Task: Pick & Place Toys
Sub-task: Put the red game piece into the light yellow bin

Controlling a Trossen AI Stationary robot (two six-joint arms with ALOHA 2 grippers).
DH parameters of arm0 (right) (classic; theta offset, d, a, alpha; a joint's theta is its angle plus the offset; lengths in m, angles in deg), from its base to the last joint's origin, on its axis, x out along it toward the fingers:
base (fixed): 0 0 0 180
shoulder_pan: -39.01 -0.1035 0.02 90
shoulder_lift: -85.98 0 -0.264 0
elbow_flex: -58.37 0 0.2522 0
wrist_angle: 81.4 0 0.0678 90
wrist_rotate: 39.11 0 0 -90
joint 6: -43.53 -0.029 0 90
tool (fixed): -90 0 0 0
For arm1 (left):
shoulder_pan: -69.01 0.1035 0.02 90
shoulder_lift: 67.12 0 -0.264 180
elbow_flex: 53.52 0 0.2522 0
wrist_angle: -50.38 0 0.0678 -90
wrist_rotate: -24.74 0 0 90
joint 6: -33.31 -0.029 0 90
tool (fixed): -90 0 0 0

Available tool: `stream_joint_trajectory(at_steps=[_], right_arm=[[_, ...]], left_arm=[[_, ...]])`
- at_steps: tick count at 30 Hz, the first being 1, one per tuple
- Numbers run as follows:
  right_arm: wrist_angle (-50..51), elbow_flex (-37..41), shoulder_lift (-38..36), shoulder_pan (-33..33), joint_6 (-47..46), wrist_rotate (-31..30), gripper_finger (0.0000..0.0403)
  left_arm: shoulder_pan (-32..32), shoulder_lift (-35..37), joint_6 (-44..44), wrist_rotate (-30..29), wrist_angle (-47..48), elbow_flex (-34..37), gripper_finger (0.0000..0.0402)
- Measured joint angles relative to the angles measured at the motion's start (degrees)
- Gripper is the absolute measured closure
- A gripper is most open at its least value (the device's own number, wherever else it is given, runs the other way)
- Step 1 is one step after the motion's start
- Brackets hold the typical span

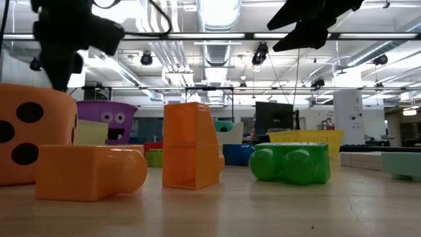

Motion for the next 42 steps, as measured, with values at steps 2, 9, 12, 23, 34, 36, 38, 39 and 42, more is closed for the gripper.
stream_joint_trajectory(at_steps=[2, 9, 12, 23, 34, 36, 38, 39, 42], right_arm=[[0.0, 0.0, 0.0, 0.0, 0.0, 0.0, 0.0004], [-0.05, 0.0, 0.0, 0.0, 0.02, 0.0, 0.0004], [-0.09, 0.0, 0.0, 0.0, 0.2, 0.0, 0.0004], [0.02, 0.0, 0.0, 0.0, 0.22, 0.0, 0.0004], [-0.26, 0.0, 0.0, 0.0, 0.87, 0.13, 0.0004], [-0.39, 0.0, 0.0, 0.0, 0.85, 0.22, 0.0004], [-0.4, 0.0, 0.0, 0.0, 0.85, 0.22, 0.0004], [-0.4, 0.0, 0.0, 0.0, 0.85, 0.32, 0.0004], [-0.4, 0.0, 0.0, 0.0, 0.87, 1.37, 0.0004]], left_arm=[[0.58, -0.07, -2.04, -1.49, -1.62, -0.96, 0.0199], [4.27, -0.11, -4.58, -8.71, -3.5, -1.33, 0.0186], [6.57, -0.41, -4.58, -8.89, -6.6, -0.2, 0.0155], [12.62, -2.47, -8.6, -9.14, -19.01, 2.08, 0.0069], [13.68, -8.41, -11.19, -9.08, -22.14, 1.34, 0.0068], [14.15, -11.06, -12.25, -9.16, -21.64, 0.07, 0.0068], [14.87, -13.67, -13.78, -9.15, -21.9, -1.69, 0.0068], [15.17, -14.94, -14.71, -9.15, -21.82, -2.62, 0.0068], [16.24, -18.39, -18.5, -9.15, -20.33, -5.77, 0.0068]])
